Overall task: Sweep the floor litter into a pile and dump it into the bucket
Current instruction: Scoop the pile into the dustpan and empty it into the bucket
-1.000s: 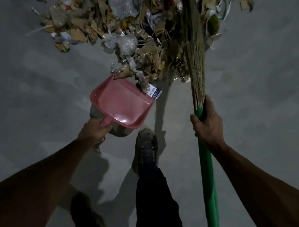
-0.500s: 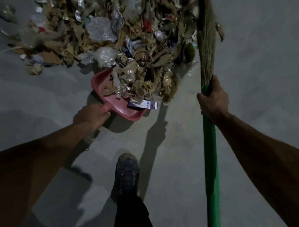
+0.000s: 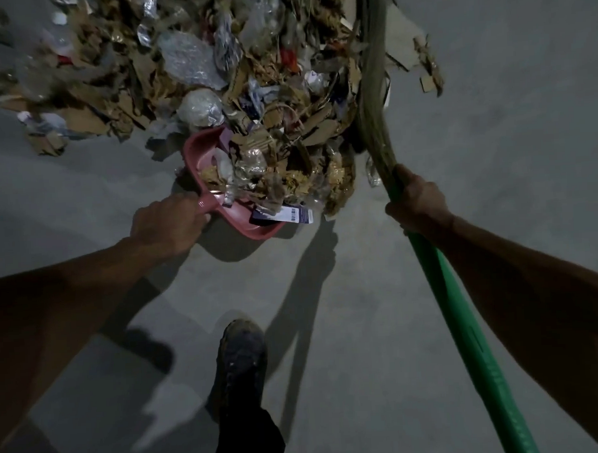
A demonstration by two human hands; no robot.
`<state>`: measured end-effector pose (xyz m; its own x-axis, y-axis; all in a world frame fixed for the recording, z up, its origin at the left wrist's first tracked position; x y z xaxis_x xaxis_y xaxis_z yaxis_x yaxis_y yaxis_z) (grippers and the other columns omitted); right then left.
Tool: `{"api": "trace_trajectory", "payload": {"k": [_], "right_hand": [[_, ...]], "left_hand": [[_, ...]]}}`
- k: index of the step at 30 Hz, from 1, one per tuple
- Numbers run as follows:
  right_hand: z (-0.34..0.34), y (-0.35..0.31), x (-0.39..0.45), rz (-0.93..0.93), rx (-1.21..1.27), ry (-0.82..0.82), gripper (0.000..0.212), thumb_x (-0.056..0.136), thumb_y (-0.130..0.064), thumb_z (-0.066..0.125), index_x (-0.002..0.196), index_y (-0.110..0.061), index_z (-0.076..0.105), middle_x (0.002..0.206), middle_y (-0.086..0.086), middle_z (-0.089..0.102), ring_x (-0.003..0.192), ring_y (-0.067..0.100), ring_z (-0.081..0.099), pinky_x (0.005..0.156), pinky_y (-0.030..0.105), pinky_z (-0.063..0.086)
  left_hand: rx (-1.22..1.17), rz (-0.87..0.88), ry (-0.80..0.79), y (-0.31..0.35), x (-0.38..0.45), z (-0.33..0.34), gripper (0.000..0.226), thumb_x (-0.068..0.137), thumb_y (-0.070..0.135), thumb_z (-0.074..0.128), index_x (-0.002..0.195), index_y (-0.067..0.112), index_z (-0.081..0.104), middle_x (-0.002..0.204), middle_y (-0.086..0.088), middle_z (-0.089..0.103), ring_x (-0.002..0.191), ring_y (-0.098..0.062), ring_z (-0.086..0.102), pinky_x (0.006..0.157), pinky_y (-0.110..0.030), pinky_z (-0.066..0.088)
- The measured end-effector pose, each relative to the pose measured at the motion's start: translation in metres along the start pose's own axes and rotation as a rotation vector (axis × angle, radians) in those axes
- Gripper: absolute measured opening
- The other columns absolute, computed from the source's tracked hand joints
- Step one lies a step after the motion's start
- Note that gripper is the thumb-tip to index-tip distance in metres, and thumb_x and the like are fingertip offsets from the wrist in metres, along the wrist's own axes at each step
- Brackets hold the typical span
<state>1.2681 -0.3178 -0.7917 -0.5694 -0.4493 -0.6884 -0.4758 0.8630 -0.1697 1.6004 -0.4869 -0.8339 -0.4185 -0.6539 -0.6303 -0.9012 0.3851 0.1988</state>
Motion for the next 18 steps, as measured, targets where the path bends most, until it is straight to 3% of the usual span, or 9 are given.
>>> {"api": "trace_trajectory", "payload": {"k": [5,8,10,15,18], "right_hand": [[0.035,-0.014,-0.031,-0.093,-0.027,-0.017,0.067,0.084,-0.003,0.055,0.144,-0.029,0.037,0.103,0.008,0.062,0.058,0.017,0.057,0.04,0.022,0.048],[0.046,-0.016,-0.046,-0.141,-0.02,-0.022,0.072,0.083,-0.006,0.057,0.147,-0.031,0.033,0.104,0.006,0.062,0.068,0.023,0.062,0.058,0.036,0.058],[0.037,-0.009,-0.053,-0.115,0.072,-0.002,0.073,0.085,-0.006,0.058,0.148,-0.032,0.032,0.106,0.004,0.058,0.077,0.028,0.066,0.066,0.045,0.06],[-0.003,0.022,-0.041,0.004,0.091,0.126,0.066,0.084,-0.004,0.058,0.14,-0.033,0.04,0.109,0.004,0.058,0.071,0.03,0.066,0.061,0.044,0.061],[-0.006,0.028,-0.022,0.029,0.001,0.065,0.064,0.084,-0.004,0.057,0.139,-0.031,0.042,0.108,0.008,0.06,0.07,0.032,0.067,0.055,0.041,0.06]], "left_hand": [[0.044,0.017,-0.005,0.012,0.01,0.003,0.024,0.097,0.04,0.049,0.103,0.017,0.052,0.102,-0.01,0.06,0.091,-0.034,0.06,0.083,-0.043,0.05],[0.103,0.02,-0.01,0.014,0.007,0.005,0.028,0.098,0.039,0.047,0.109,0.014,0.05,0.109,-0.014,0.059,0.093,-0.036,0.061,0.083,-0.044,0.051],[0.194,0.041,0.002,0.018,0.001,0.003,0.031,0.1,0.038,0.044,0.116,0.011,0.046,0.113,-0.015,0.057,0.094,-0.035,0.061,0.08,-0.043,0.051],[0.42,0.092,0.043,0.026,-0.008,-0.003,0.042,0.1,0.035,0.043,0.132,0.008,0.035,0.121,-0.015,0.051,0.095,-0.029,0.061,0.065,-0.035,0.043],[0.562,0.186,0.07,0.026,-0.011,0.0,0.05,0.098,0.026,0.045,0.141,0.008,0.026,0.12,-0.014,0.05,0.091,-0.026,0.06,0.06,-0.032,0.04]]}}
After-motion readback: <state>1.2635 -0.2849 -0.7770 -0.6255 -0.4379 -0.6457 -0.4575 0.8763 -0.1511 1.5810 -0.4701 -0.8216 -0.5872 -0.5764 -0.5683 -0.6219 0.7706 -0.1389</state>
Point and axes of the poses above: each hand's wrist, its own x-axis towards the middle knuckle, its own z-axis out of the palm, y = z × x, the point moved 6 cm from there along x, towards the middle knuckle
